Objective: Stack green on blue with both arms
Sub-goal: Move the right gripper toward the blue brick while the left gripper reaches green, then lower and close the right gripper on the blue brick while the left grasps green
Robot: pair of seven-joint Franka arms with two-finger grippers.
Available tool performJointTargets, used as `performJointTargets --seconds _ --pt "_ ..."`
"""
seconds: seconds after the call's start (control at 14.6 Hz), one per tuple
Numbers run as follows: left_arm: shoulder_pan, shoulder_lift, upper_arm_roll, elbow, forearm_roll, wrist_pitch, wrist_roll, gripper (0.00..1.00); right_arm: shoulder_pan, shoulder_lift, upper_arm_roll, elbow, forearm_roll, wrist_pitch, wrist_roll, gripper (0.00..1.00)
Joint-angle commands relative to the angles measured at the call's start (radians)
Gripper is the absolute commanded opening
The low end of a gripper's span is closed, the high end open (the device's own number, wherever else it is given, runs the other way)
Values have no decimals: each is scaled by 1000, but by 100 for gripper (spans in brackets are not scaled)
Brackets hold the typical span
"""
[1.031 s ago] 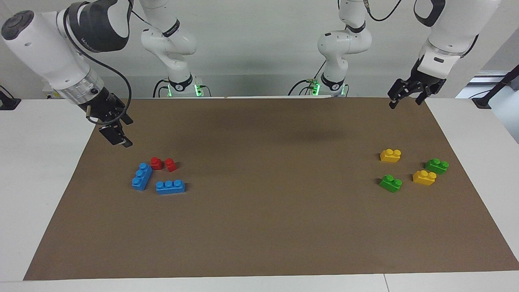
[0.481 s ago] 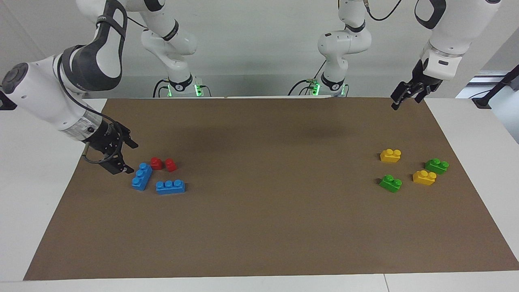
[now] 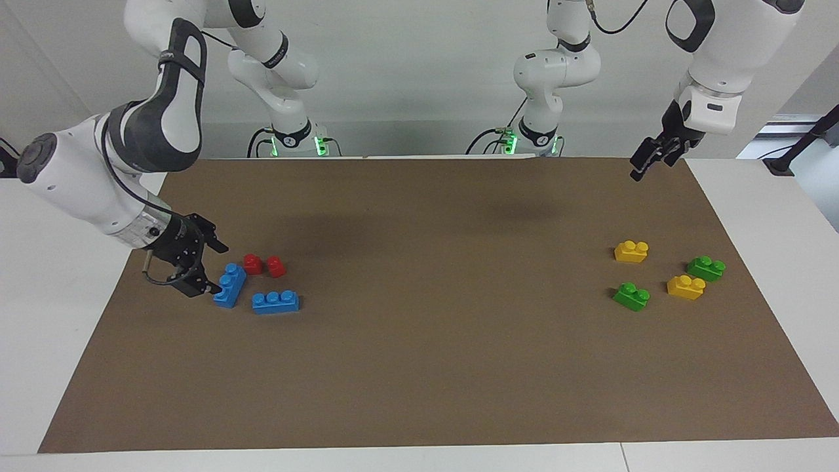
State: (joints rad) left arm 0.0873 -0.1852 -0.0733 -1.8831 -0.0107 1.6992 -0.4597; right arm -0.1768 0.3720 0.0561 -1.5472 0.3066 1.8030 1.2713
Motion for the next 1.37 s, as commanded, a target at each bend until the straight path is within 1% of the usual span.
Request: performJointTargets --seconds 0.0,0.07,0.21,0.41,0.55,1.1,1.24,1.31 --pt "-3 -25 -3 -53 -14 53 -111 100 -10 31 8 4 23 13 13 100" --pt "-3 -14 -3 -54 -15 66 -138 100 -9 44 8 -1 23 25 11 100" --pt "-1 21 -3 -57 -15 109 -201 100 -4 47 8 -42 34 79 11 100" --pt "6 72 -2 -57 -21 155 -208 100 3 47 8 -85 57 137 11 100" --pt "9 111 -2 -53 -26 187 -230 100 6 45 8 -103 77 148 11 100" --pt "25 256 -2 -33 -28 286 -315 100 10 15 8 -218 75 232 -29 100" --pt "40 273 -2 -33 -28 301 -318 100 10 16 8 -223 77 246 -35 100" --pt "42 298 -2 -27 -28 310 -323 100 11 16 10 -225 78 251 -35 100"
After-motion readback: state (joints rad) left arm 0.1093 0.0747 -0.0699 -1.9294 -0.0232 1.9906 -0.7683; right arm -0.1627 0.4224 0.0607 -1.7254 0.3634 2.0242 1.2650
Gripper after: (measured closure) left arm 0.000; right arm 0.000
